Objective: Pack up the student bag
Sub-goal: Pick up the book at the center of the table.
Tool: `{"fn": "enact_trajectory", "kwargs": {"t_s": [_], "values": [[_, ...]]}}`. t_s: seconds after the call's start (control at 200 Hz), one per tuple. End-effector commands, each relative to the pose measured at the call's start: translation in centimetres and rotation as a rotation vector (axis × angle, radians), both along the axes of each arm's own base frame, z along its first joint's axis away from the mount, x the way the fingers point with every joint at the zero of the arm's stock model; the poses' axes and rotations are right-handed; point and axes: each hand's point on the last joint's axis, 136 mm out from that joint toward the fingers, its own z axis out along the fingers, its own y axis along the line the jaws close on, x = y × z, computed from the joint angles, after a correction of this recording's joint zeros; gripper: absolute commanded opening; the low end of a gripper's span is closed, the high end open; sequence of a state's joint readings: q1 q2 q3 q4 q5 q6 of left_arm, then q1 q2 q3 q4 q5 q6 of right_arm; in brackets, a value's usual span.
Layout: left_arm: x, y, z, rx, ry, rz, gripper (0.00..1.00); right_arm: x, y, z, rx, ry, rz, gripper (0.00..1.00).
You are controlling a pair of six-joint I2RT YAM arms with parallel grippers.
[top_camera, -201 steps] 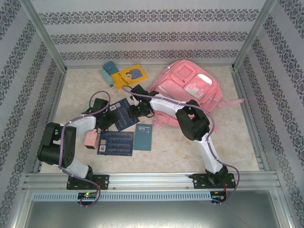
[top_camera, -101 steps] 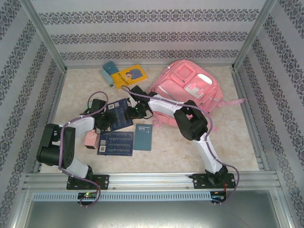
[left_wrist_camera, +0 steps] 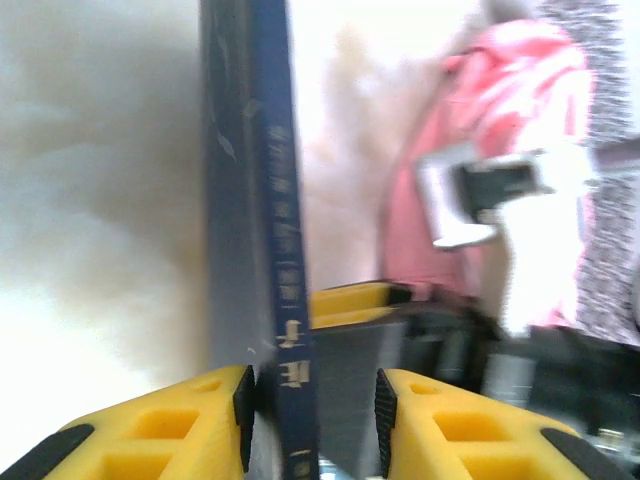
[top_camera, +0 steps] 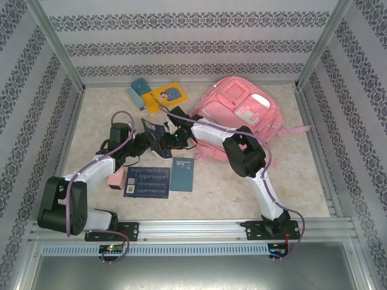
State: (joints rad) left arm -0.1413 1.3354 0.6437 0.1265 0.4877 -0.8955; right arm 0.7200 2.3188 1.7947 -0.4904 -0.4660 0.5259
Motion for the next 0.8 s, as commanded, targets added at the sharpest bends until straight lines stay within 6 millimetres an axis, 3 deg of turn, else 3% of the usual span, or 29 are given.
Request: {"fn": "enact_trajectory", "kwargs": {"t_s": [0.0,0.245,0.555,0.794], "values": [[0.8,-1.8,3.4,-0.076,-0.113,-0.071,0.38,-1.6,2.1,1.1,0.067,0.022,0.056,0.44],[0.1,-1.1,-2.0,0.046,0.106,-0.101,0.38,-1.1,1.6,1.2,0.058,0.012,0.040,0.44],[-0.7,0.4,-3.0,0.211,0.153,-0.167,0.48,-1.0,1.0,0.8,0.046,0.011,0.019,0.44],[-1.0,0.8,-3.9,0.249,0.183,-0.192,0.21,-0.6,0.5,1.0,0.038,-0.001,0.005,0.45]]}}
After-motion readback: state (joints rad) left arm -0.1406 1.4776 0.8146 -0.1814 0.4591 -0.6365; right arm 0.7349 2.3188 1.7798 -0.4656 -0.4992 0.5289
